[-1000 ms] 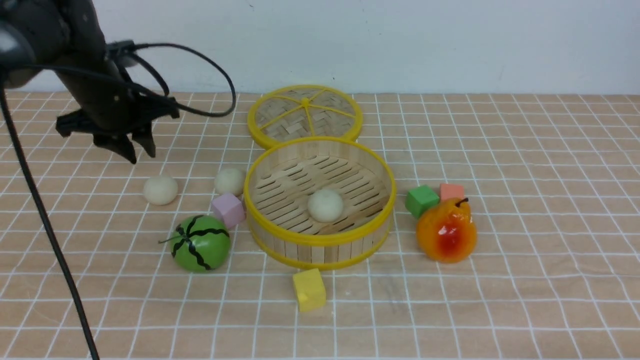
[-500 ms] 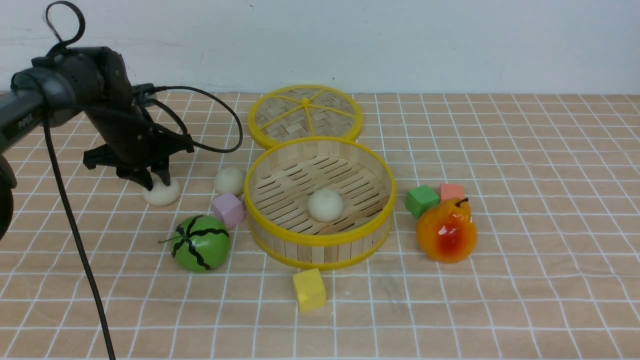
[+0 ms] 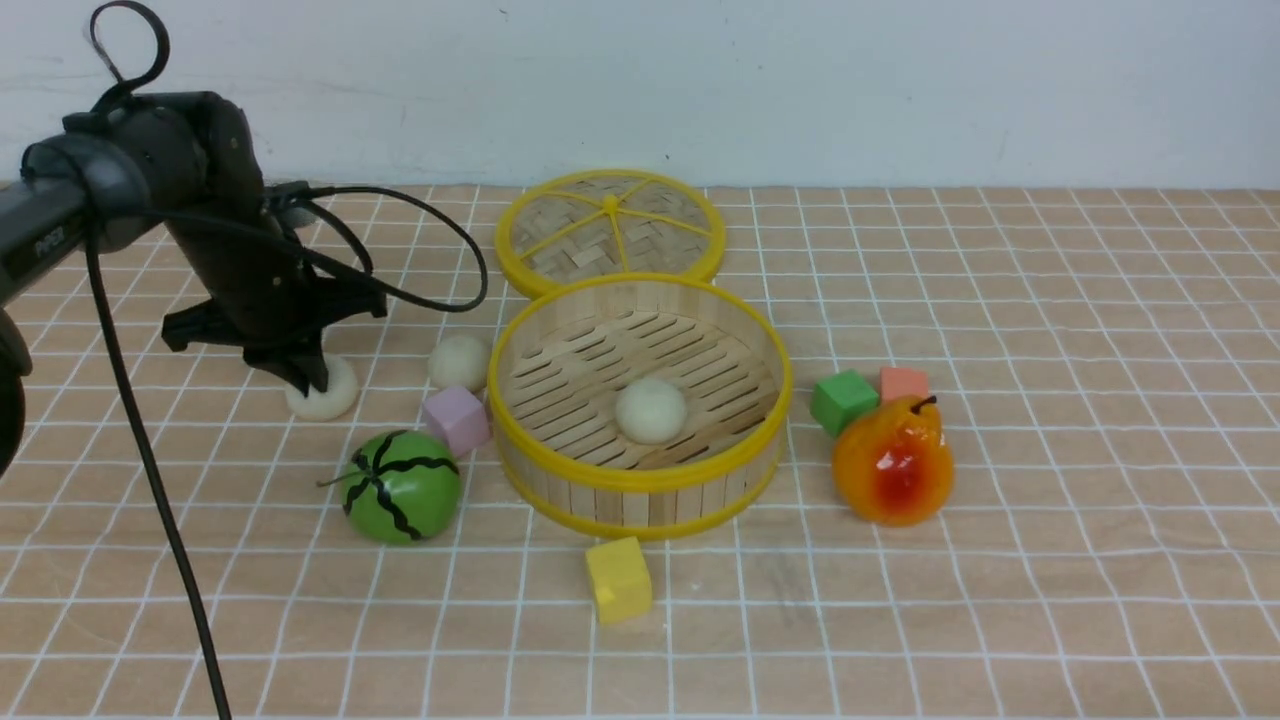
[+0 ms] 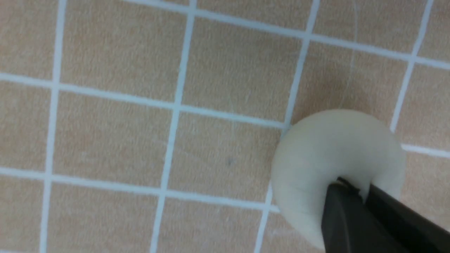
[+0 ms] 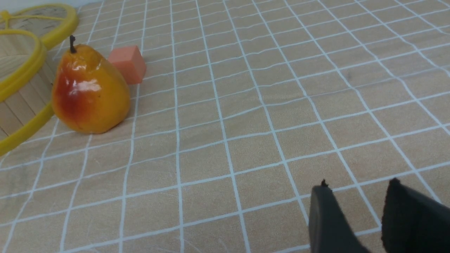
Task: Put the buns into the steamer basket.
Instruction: Use the left arm to put the steamed stuffed bun into the steamer
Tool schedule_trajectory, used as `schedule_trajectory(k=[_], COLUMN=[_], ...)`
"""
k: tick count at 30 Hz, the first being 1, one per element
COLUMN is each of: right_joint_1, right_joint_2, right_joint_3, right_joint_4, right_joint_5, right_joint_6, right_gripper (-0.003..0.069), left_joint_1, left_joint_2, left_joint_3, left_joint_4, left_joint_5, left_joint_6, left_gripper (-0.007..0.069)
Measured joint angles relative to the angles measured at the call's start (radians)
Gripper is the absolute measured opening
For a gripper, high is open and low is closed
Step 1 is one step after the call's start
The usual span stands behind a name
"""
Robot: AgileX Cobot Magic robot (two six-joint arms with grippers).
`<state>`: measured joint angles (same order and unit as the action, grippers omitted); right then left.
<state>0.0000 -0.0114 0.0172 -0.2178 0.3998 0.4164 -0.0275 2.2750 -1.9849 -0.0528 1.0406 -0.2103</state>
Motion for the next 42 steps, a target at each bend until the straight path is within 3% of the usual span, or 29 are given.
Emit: schedule_trajectory(k=[6,11,17,24,36,42], right_joint_1=[0.0,0.0,0.0,0.0,0.0,0.0], right_joint_2=[0.0,0.0,0.0,0.0,0.0,0.0], right_joint_3=[0.0,0.0,0.0,0.0,0.0,0.0], right_joint_4=[0.0,0.0,0.0,0.0,0.0,0.0], right_joint_5=[0.0,0.0,0.0,0.0,0.0,0.0], right_joint_6=[0.0,0.0,0.0,0.0,0.0,0.0], right_gripper=[0.0241,0.0241,0.0241,0.0241,0.0241,0.0241], left_joint_1=[-0.011,-0.097,-0.248,-0.44,-0.5,-0.499], left_joint_2=[-0.121,-0.254,-0.27,-0.173,-0.001,0.018], left_joint_3=[0.002,0.0,0.0,0.0,0.0,0.0], left_joint_4=[-0.035,-0.112,-0.146,-0.153,-0.13,-0.128], left_joint_5=[0.032,0.019,-0.044,-0.26,-0.383,-0.392], left_joint_6=[0.009,0.069,0.079,0.083,0.082,0.08], left_gripper=[-0.0013,-0.0013,-0.0013,-0.0013,0.0003,0.0074])
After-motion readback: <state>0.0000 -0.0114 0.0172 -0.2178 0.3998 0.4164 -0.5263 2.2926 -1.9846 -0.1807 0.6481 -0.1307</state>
